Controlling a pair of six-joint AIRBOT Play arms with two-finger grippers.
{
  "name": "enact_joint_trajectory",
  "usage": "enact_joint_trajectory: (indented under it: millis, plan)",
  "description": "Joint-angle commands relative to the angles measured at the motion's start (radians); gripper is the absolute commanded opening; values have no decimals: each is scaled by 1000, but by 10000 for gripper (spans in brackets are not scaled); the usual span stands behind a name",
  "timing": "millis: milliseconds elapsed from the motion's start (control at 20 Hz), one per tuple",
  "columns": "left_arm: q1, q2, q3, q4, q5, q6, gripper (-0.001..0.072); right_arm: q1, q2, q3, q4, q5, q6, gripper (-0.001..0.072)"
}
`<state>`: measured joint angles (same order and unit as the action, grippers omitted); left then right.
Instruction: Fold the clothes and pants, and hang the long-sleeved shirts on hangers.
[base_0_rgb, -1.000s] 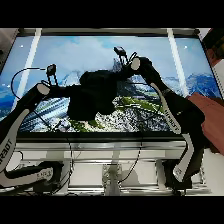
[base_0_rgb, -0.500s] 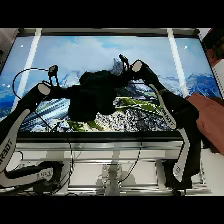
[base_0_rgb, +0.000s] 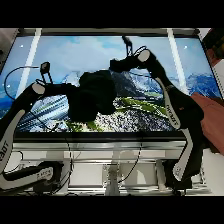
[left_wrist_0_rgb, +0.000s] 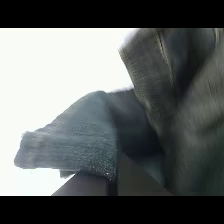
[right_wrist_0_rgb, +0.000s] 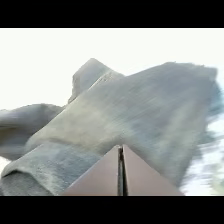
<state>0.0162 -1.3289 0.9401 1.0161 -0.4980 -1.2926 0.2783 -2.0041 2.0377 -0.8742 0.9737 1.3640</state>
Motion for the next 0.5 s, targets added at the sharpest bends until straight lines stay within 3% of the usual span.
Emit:
enact_joint_trajectory:
  millis: [0,50,100,150,350,450]
  plan:
    - [56,67,1,5,118,0,24,-80,87,22,-97,29,-12,37]
    - [61,81,1,6,117,0,24,-92,94,22,-91,71,-12,81]
    - [60,86,1,6,114,0,24,-97,93,18,-92,126,-16,343]
    - [58,85,0,5,109,0,24,-92,93,-2,-90,161,-17,465]
    - [17,58,-2,6,49,0,24,-19,53,-117,-76,181,-12,491]
    - [3,35,-2,6,-11,0,24,33,-13,-120,-9,115,-13,567]
